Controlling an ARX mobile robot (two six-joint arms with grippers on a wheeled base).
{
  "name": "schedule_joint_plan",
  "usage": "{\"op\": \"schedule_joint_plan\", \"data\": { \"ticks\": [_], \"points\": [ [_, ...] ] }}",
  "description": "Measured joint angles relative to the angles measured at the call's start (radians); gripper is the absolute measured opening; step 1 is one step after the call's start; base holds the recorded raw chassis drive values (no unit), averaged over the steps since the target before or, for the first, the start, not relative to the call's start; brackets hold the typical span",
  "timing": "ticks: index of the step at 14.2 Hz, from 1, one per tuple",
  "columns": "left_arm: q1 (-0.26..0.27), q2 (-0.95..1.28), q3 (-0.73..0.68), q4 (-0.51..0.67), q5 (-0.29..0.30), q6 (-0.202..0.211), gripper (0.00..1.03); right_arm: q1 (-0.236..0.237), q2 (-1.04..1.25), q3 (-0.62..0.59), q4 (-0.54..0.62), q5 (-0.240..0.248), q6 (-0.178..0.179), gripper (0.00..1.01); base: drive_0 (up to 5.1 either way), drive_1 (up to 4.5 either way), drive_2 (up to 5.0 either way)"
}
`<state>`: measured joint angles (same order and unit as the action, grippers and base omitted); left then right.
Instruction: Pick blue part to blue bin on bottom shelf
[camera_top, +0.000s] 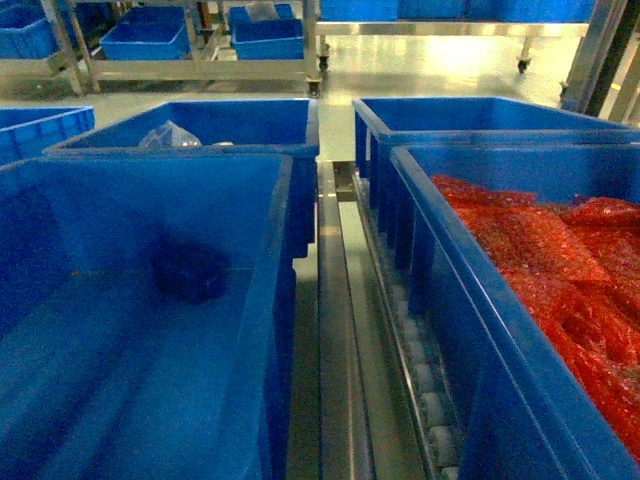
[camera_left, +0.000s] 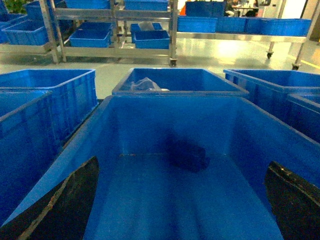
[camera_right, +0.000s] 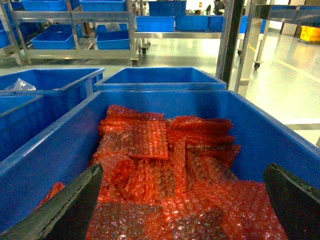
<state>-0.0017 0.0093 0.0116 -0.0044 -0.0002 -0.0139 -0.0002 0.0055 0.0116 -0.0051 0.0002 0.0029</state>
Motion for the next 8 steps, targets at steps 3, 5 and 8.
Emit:
{"op": "schedule_joint_plan", "data": {
  "ticks": [3, 5, 8],
  "points": [
    [0.000, 0.000, 0.000, 0.000, 0.000, 0.000, 0.98, 0.000, 0.000, 0.000, 0.000, 0.000, 0.000, 0.98, 0.0, 0.00, 0.0],
    [0.000, 0.000, 0.000, 0.000, 0.000, 0.000, 0.98, 0.000, 0.000, 0.000, 0.000, 0.000, 0.000, 0.98, 0.0, 0.00, 0.0],
    [0.000, 0.000, 0.000, 0.000, 0.000, 0.000, 0.98, 0.000, 0.000, 0.000, 0.000, 0.000, 0.000, 0.98, 0.0, 0.00, 0.0]
  ]
}}
